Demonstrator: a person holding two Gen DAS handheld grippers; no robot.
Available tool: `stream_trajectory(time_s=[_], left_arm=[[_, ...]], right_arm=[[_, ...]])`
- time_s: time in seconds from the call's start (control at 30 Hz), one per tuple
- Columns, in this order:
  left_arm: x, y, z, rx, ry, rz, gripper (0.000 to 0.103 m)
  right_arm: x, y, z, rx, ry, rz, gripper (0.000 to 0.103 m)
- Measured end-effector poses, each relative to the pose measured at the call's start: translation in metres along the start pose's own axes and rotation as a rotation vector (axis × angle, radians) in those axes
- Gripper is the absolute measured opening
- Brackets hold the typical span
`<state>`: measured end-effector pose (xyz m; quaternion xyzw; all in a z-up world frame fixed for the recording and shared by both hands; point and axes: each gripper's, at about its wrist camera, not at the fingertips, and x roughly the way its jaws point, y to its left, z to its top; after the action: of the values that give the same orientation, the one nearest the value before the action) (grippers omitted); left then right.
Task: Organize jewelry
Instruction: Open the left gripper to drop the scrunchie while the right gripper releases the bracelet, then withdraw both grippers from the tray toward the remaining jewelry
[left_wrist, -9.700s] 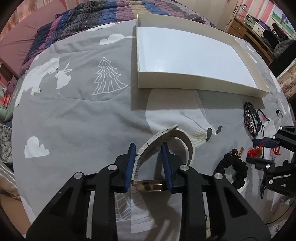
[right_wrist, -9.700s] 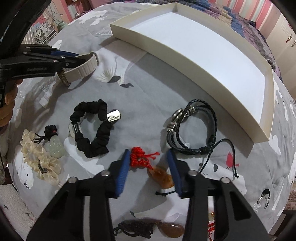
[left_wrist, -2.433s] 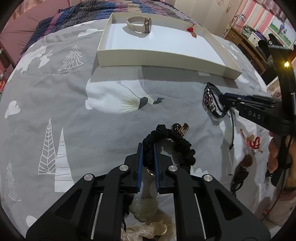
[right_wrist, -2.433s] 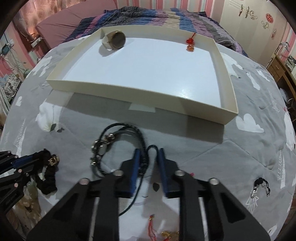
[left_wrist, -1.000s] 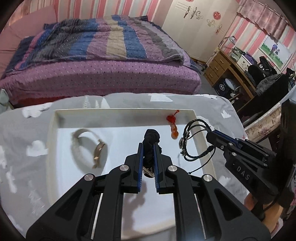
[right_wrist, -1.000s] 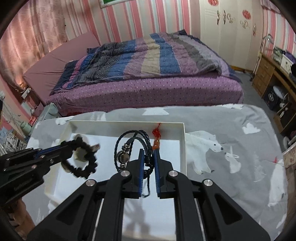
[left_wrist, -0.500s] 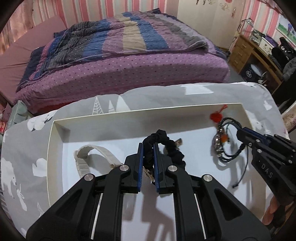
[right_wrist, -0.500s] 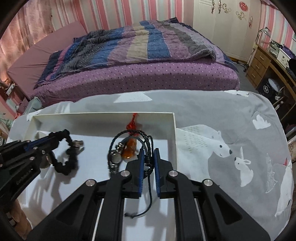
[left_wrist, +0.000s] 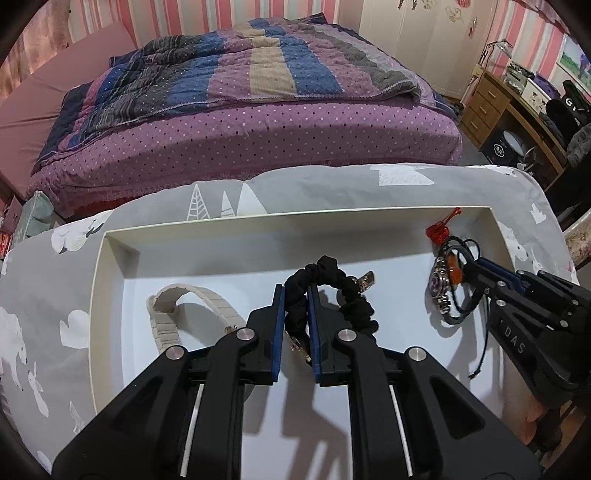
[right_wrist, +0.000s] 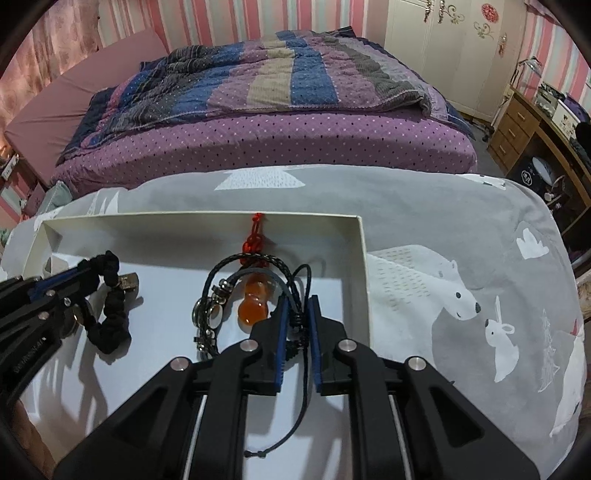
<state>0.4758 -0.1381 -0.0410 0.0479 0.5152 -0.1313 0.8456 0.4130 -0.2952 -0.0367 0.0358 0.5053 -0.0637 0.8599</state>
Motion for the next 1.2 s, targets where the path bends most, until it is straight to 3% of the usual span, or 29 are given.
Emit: stream_trajectory(time_s=[0.07,0.1,0.17,0.2,0.33,0.4,0.5,0.6,0.67,0.87,1.2], left_arm=[[-0.008,0.001,-0.001,-0.004,-0.006,-0.002,0.015],[-0.014,0.001,-0.001,-0.005,-0.015,-0.005,0.022],[-0.029,0.004,-0.002,-0.010,-0.043,-0.011,0.031],[-0.039,0.006,-0.002,-0.013,-0.059,-0.010,0.034],[-0.073,0.011,-0.005,-0.014,-0.103,-0.008,0.045],[-0.092,0.014,-0.008,-0.017,-0.132,0.005,0.061],[-0.123,0.019,-0.013,-0.027,-0.178,0.018,0.080],[-0.153,0.025,-0.023,-0.026,-0.216,0.026,0.089],[-0.174,0.027,-0.033,-0.023,-0.235,0.042,0.093],[-0.216,0.030,-0.062,-0.015,-0.243,0.042,0.099],[-0.281,0.025,-0.112,0.014,-0.287,0.079,0.100]], right_arm=[[-0.003,-0.001,0.000,0.006,0.002,0.013,0.012],[-0.004,-0.002,0.001,0.008,0.002,0.018,0.014],[-0.013,-0.003,0.002,0.012,-0.014,0.030,0.037],[-0.018,-0.003,0.002,0.014,-0.027,0.041,0.040],[-0.041,-0.006,0.005,0.036,-0.053,0.071,0.041],[-0.060,-0.009,0.006,0.036,-0.075,0.096,0.042],[-0.089,-0.016,0.008,0.035,-0.129,0.066,0.053],[-0.122,-0.025,0.004,0.049,-0.169,0.067,0.062],[-0.145,-0.029,-0.001,0.045,-0.196,0.050,0.070],[-0.202,-0.042,-0.022,0.041,-0.227,-0.002,0.082],[-0.275,-0.045,-0.064,0.019,-0.260,-0.030,0.089]])
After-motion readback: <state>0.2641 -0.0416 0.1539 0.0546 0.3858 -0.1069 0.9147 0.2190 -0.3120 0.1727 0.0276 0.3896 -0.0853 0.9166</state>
